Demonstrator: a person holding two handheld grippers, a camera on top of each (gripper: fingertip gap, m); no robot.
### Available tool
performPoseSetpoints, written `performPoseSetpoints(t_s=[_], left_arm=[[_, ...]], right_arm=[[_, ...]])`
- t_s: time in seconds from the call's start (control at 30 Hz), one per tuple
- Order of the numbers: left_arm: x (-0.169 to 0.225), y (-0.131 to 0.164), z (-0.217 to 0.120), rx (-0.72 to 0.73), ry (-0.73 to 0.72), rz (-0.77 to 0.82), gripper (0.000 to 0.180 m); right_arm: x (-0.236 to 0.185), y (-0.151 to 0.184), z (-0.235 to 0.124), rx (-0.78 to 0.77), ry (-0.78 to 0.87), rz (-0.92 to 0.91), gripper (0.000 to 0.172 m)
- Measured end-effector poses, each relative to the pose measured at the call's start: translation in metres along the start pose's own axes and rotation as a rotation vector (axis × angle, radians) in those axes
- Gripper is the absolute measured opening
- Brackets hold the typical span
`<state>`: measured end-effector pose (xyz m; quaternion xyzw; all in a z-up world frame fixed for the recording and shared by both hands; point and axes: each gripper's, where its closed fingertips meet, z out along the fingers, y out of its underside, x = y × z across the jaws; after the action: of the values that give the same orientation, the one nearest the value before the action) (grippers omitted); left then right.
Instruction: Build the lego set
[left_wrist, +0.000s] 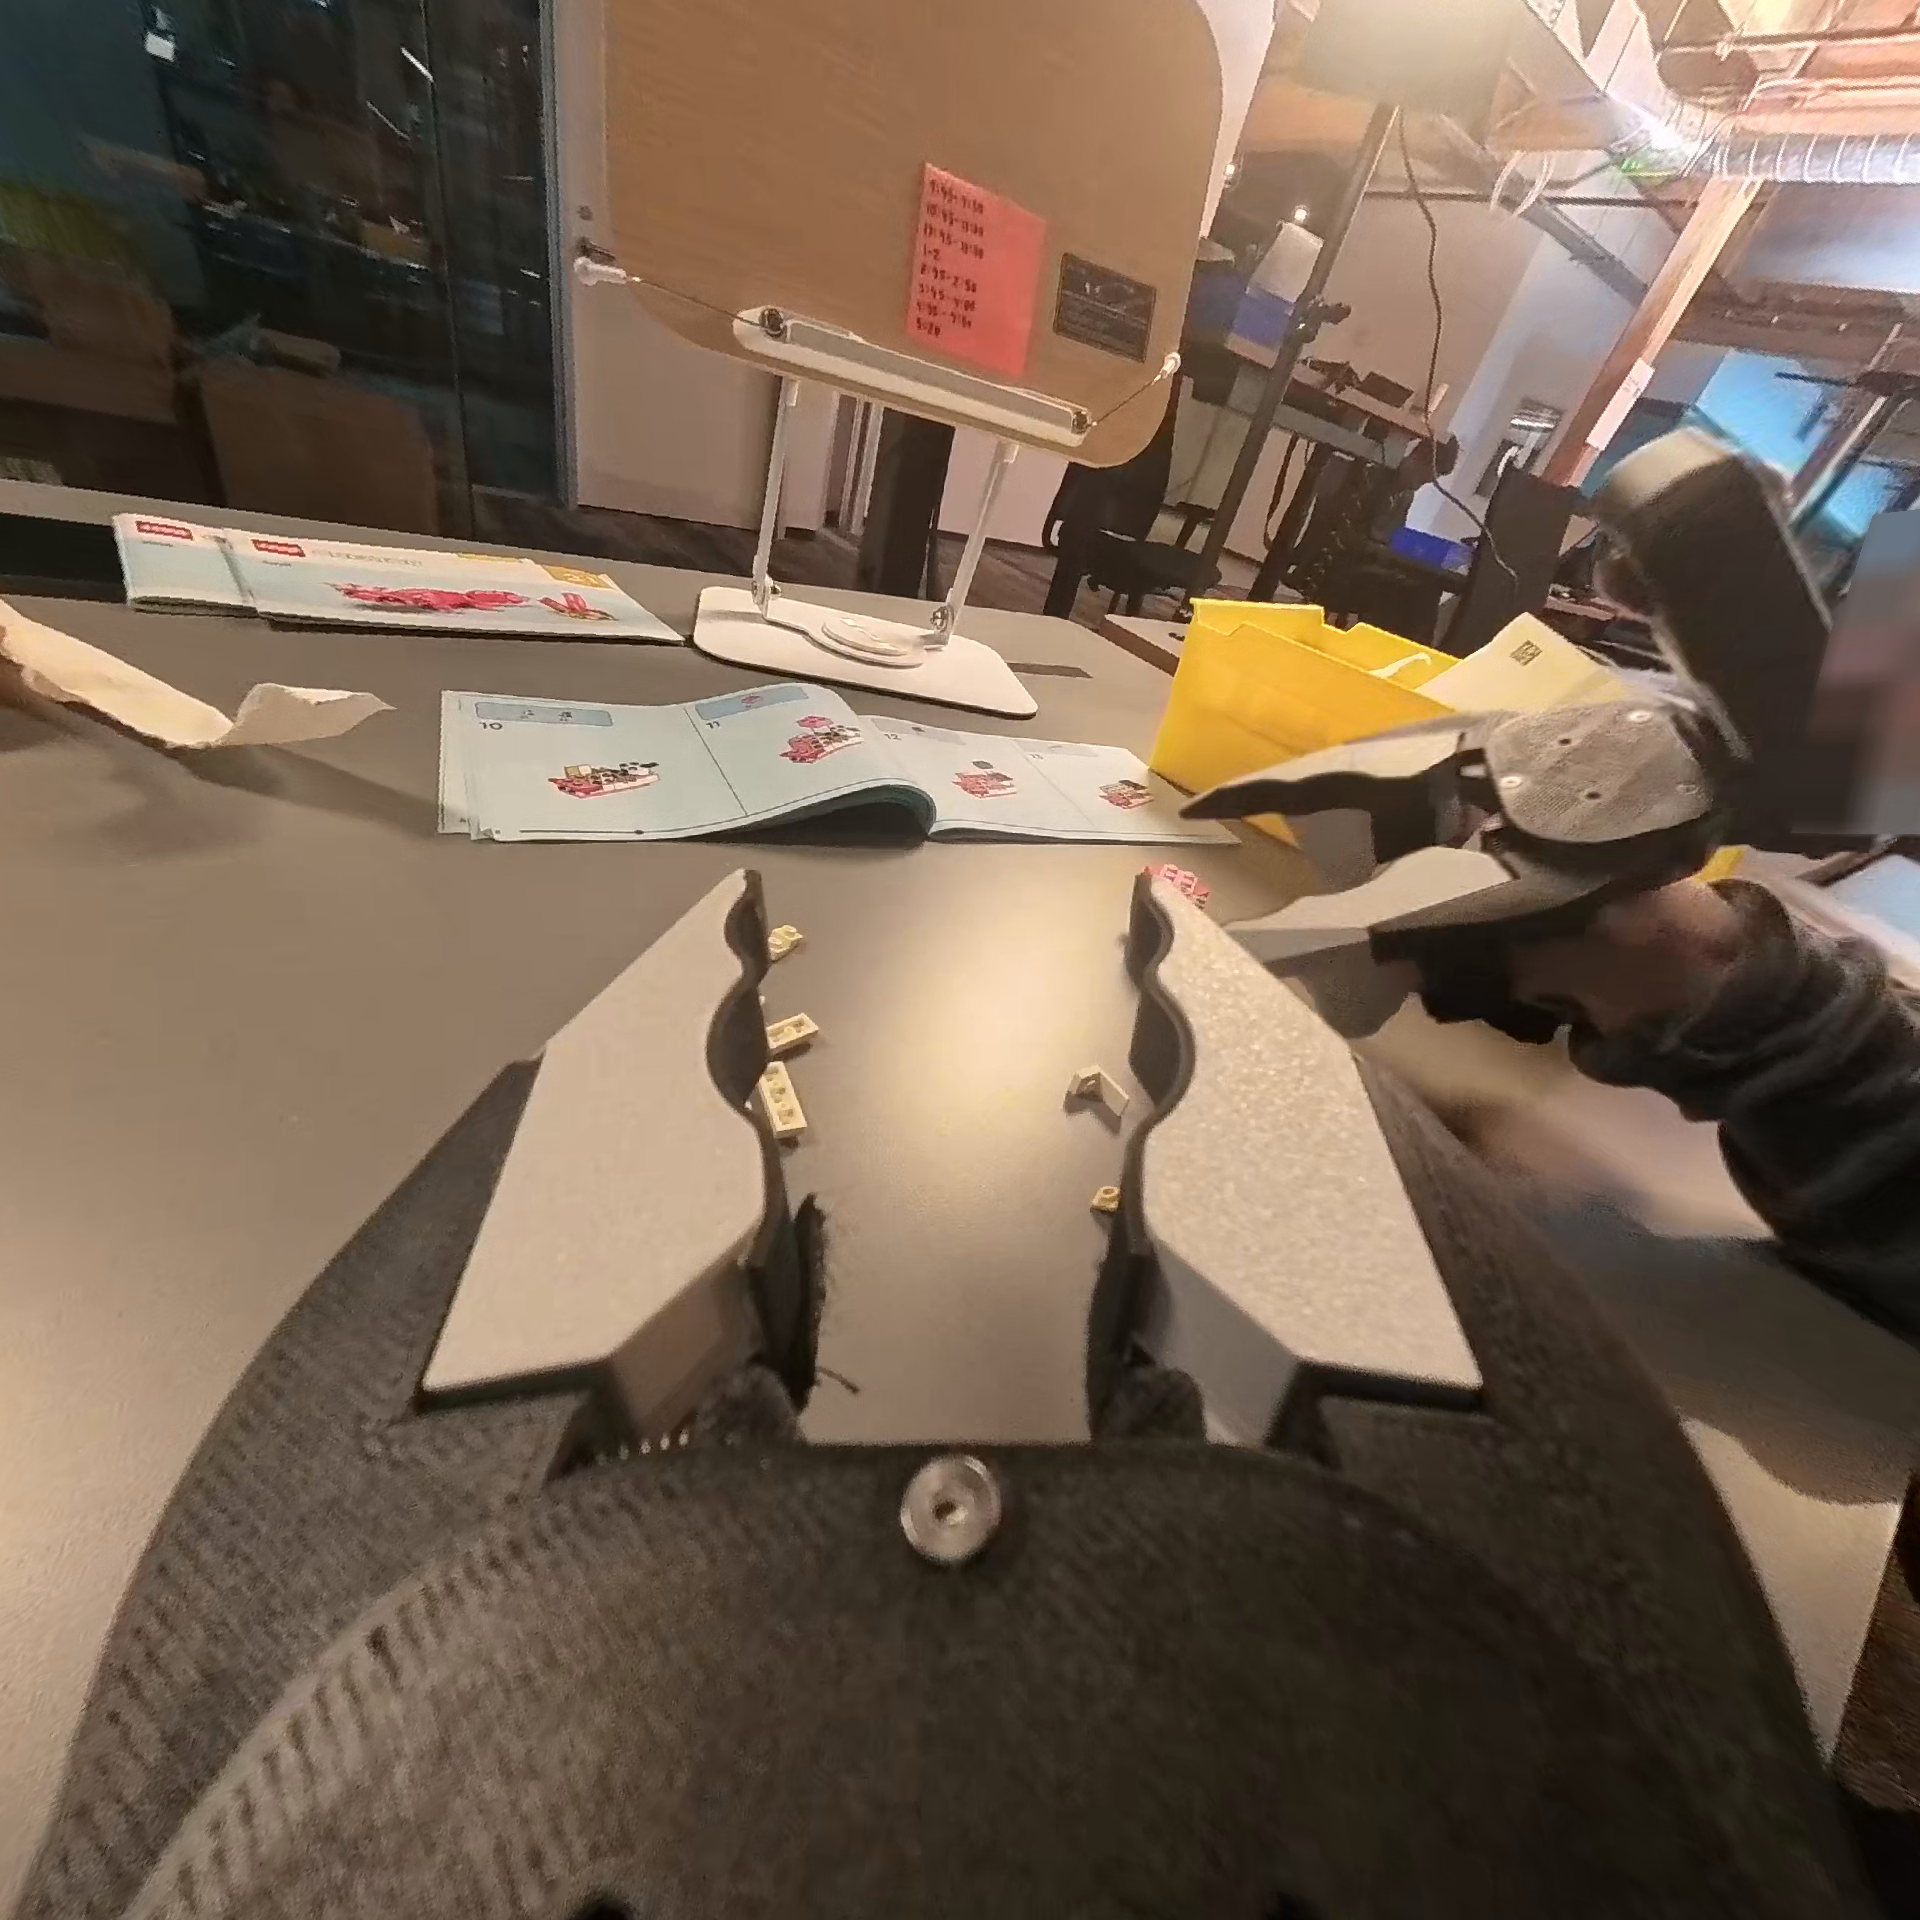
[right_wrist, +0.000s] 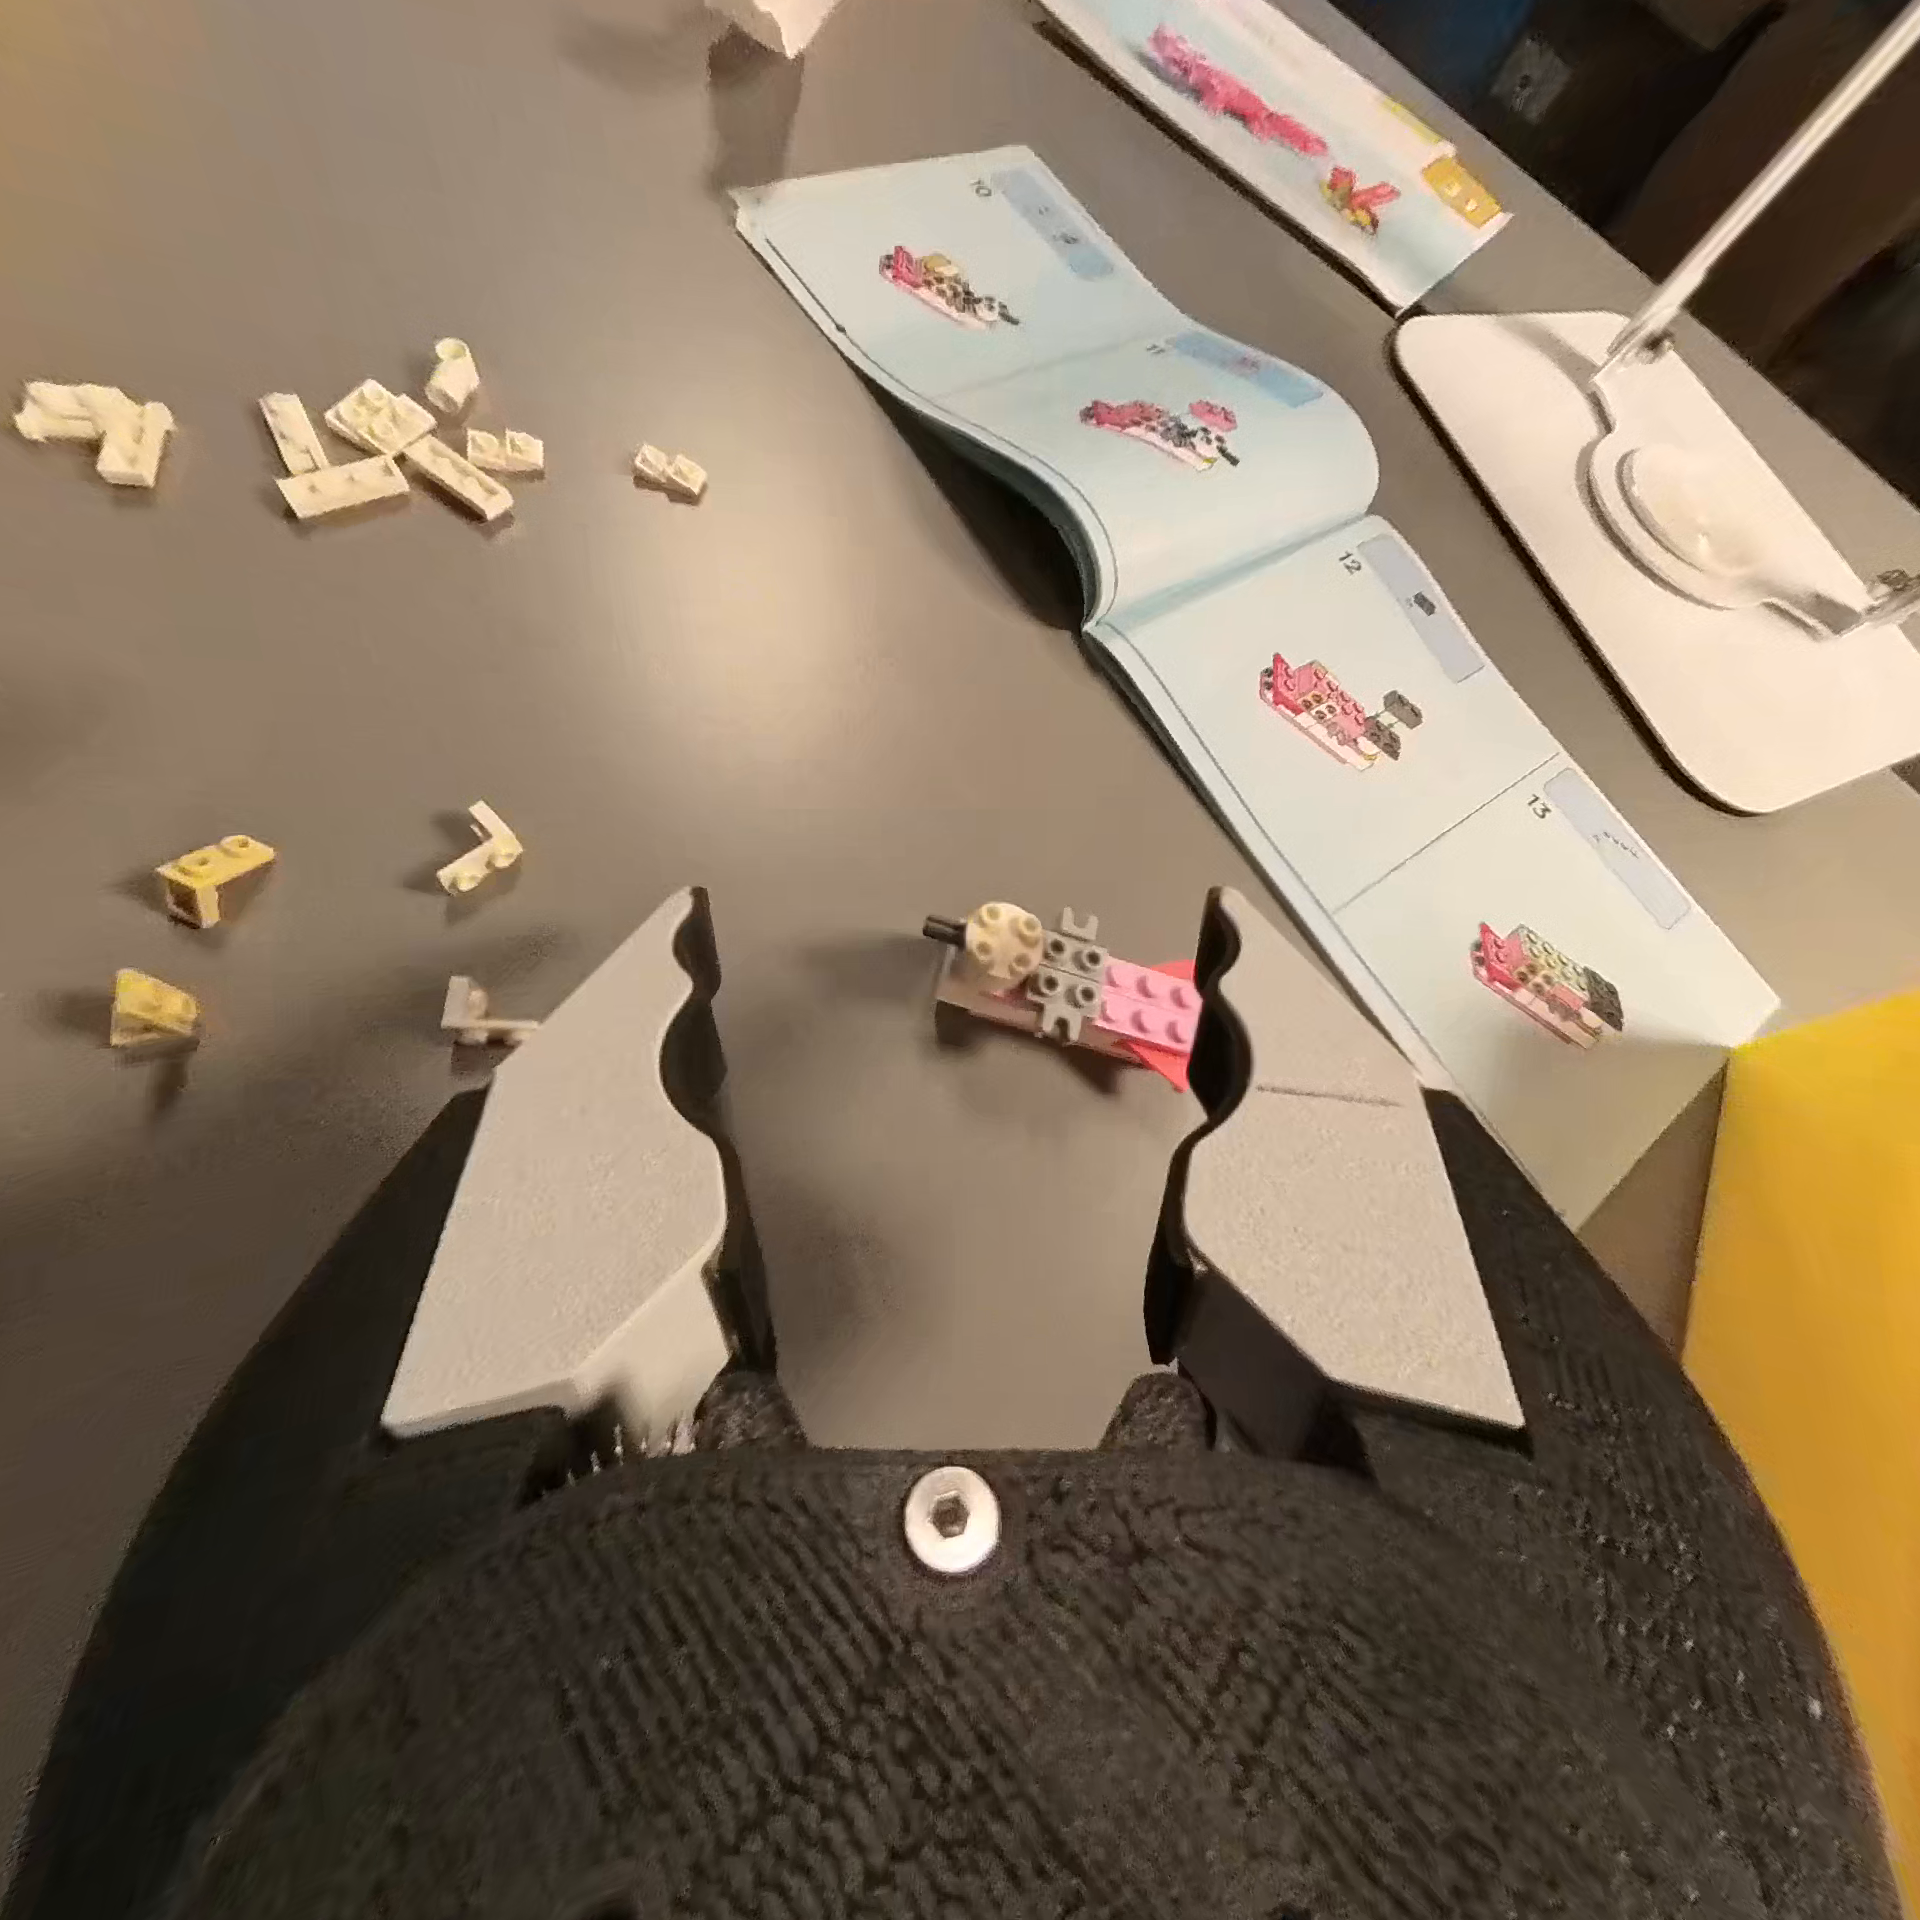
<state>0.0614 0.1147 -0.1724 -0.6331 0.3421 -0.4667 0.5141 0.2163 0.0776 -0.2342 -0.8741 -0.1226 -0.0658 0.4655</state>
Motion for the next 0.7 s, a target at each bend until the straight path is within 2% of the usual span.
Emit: performPoseSetpoints(t_s=[0.1,0.33,0.5,0.6,0.7], left_arm=[[0.001,0.001,0.0,-0.005,0.0,0.007,0.069],[0.006,0.005,0.003,-0.032,-0.023,0.087,0.068],[0.007,0.006,0.004,-0.041,-0.023,0.104,0.067],[0.006,0.005,0.003,-0.031,-0.018,0.081,0.067],[0.004,0.004,0.003,-0.03,-0.021,0.068,0.066]], right_arm=[[0.007,-0.008,0.002,0.08,0.057,-0.025,0.08],[0.038,0.015,-0.002,0.013,0.157,0.009,0.081],[0.067,0.044,-0.02,0.01,0.193,0.192,0.074],[0.068,0.04,-0.025,0.069,0.159,0.316,0.071],[0.055,0.036,-0.016,0.033,0.139,0.346,0.072]])
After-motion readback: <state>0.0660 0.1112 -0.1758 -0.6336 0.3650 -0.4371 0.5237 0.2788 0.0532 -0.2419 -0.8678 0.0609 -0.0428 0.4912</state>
